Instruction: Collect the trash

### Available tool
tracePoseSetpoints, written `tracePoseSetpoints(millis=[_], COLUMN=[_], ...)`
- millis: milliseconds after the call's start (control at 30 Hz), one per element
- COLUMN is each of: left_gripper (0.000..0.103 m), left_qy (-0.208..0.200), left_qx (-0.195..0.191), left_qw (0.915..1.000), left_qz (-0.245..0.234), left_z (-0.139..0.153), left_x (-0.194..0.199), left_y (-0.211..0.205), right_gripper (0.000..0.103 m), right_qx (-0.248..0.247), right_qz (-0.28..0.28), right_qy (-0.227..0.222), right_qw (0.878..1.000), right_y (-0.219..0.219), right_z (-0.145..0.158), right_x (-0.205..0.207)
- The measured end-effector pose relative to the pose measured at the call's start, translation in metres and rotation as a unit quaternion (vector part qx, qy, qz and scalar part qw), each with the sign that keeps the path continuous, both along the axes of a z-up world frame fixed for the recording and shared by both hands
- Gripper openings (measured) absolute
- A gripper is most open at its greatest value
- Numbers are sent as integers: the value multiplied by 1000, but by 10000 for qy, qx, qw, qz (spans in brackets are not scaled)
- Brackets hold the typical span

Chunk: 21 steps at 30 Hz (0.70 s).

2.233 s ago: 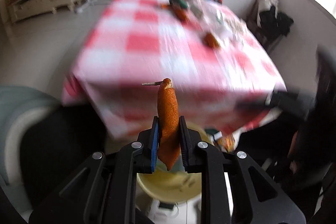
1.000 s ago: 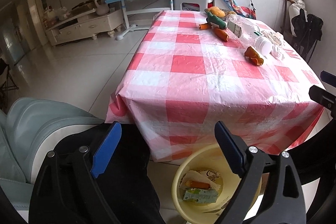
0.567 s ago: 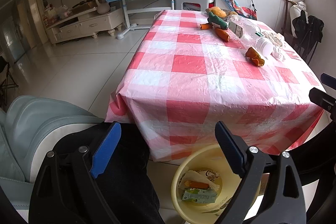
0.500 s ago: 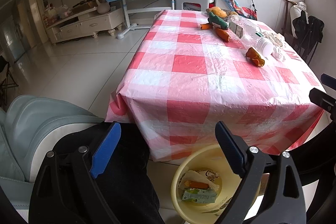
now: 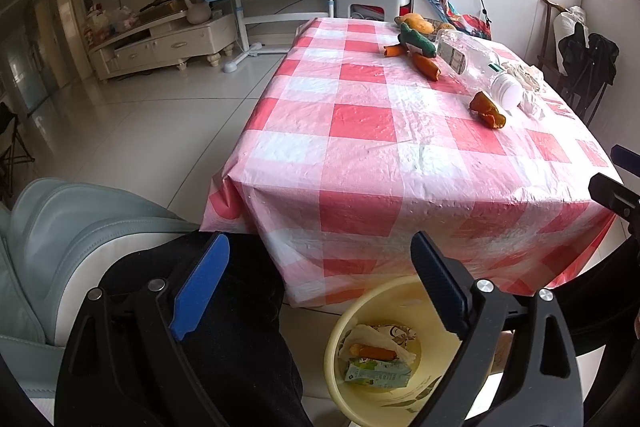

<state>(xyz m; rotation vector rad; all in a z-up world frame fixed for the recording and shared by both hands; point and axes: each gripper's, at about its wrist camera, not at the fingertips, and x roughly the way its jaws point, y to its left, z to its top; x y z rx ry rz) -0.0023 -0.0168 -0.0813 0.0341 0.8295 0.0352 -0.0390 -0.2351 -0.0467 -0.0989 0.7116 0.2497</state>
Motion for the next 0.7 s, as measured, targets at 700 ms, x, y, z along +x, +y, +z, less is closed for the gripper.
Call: tracePoseSetpoints(millis=[700], left_gripper=[90], left_qy=[-28], left_qx=[-85], left_qw=[9999], left_qz=[64], left_z=[0], left_x=[1], left_y=[0], right_gripper=[89], right_qx=[36], right_qz=[-11], right_qy=[-18], right_qw=[10000], right_y=[-1], right_z=[-1], right_x=[-1])
